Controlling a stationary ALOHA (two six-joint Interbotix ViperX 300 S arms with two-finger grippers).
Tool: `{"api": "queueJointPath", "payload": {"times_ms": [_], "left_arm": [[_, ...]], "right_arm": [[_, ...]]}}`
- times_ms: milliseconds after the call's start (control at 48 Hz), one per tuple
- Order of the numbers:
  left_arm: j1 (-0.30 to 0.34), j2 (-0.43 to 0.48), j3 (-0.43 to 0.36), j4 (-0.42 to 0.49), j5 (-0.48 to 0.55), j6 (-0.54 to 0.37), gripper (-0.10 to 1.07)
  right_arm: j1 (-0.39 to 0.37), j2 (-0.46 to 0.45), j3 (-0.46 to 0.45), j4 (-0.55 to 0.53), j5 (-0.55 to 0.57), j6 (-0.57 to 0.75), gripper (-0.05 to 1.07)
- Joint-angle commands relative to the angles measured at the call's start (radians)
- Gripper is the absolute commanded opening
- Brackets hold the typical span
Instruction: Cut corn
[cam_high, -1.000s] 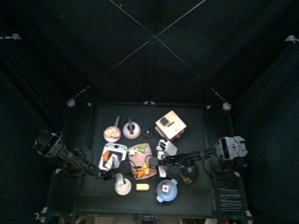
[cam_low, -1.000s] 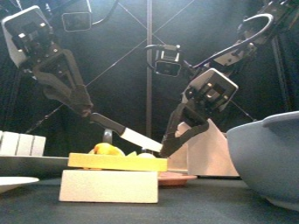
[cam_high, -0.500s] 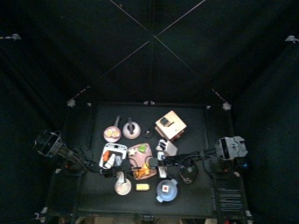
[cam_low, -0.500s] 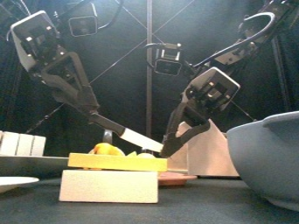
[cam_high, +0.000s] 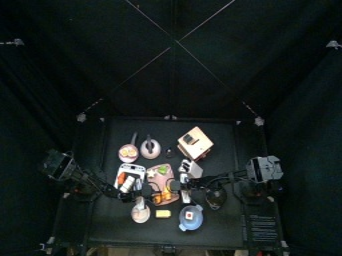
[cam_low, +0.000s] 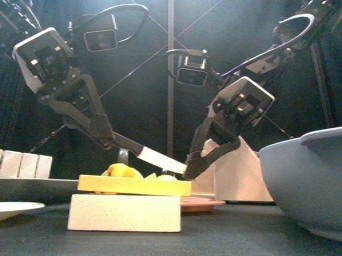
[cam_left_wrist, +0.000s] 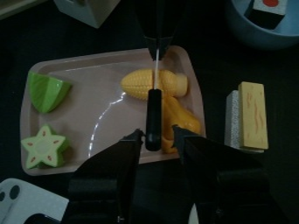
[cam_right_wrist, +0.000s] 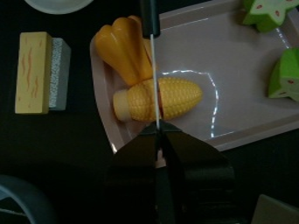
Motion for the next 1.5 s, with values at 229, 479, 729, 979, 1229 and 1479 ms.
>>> {"api": "queueJointPath", "payload": {"times_ms": [229, 479, 729, 979, 1229, 1479], "left_arm": [[0.005, -0.006, -0.023, 0.018, 0.002, -0.005, 0.53], [0.005, 0.011, -0.011, 0.020, 0.002, -0.006, 0.34], [-0.008, 0.052, -0.009, 0.020, 0.018, -0.006, 0.34], [-0.008, 0.055, -0.008, 0.018, 0.026, -0.008, 0.34], [-0.008, 0.066, -0.006, 0.017, 0.026, -0.008, 0.34], [-0.006, 0.084, -0.008, 0.014, 0.021, -0.009, 0.34]], "right_arm": [[0.000, -0.040, -0.021, 0.000, -0.003, 0.000, 0.40], [0.000, -0.040, -0.020, -0.002, -0.003, 0.002, 0.40], [0.000, -0.035, -0.018, 0.000, -0.003, 0.002, 0.40], [-0.005, -0.029, -0.018, 0.003, -0.003, 0.003, 0.40], [-0.005, -0.020, -0.020, 0.003, -0.003, 0.003, 0.40], [-0.003, -0.006, -0.021, 0.009, -0.003, 0.003, 0.40]]}}
